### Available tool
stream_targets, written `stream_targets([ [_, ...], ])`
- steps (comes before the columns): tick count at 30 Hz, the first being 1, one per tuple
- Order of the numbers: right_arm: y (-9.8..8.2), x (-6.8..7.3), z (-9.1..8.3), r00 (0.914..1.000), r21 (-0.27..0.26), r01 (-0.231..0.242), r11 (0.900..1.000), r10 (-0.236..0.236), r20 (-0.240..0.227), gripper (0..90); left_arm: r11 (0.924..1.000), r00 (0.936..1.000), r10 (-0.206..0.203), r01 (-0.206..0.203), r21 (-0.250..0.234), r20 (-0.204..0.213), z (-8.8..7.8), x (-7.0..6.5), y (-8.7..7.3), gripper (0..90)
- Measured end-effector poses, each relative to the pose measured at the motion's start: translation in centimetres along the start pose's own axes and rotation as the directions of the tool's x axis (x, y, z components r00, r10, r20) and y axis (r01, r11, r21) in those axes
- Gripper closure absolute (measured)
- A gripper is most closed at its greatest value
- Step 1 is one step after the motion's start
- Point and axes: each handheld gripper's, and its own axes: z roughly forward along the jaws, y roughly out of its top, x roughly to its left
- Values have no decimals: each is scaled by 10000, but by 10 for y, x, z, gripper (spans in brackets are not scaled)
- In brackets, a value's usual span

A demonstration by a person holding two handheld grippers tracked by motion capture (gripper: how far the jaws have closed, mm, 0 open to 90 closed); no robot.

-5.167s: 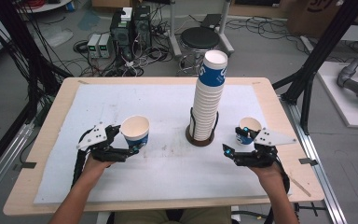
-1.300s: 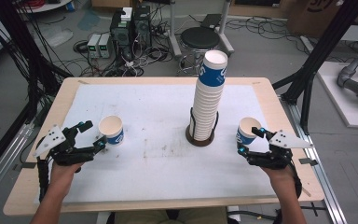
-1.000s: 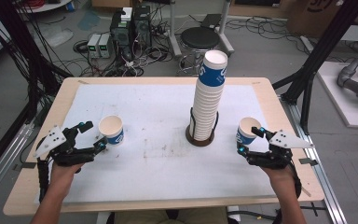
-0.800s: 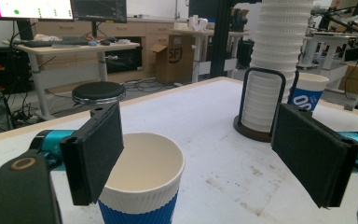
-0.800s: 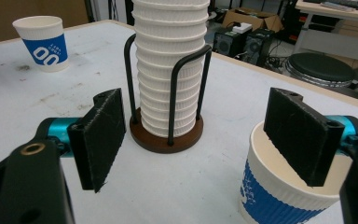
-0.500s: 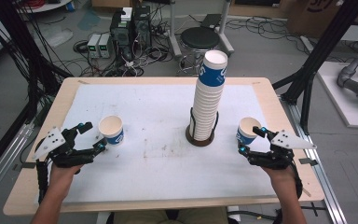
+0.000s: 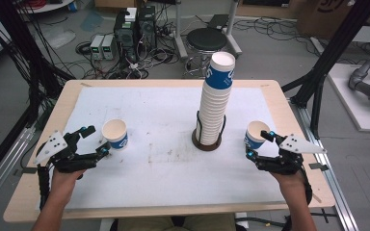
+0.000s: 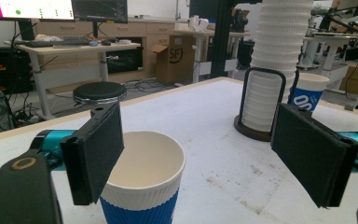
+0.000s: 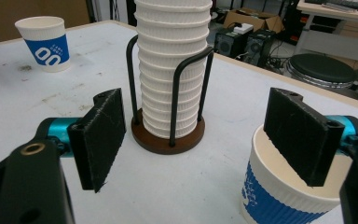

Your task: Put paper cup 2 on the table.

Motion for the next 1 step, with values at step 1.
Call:
stream_targets([
  [1, 0, 0, 0, 10000, -6, 22, 10000, -22, 9, 212, 10000, 10000, 9, -9, -17, 14, 0, 0, 0, 170],
])
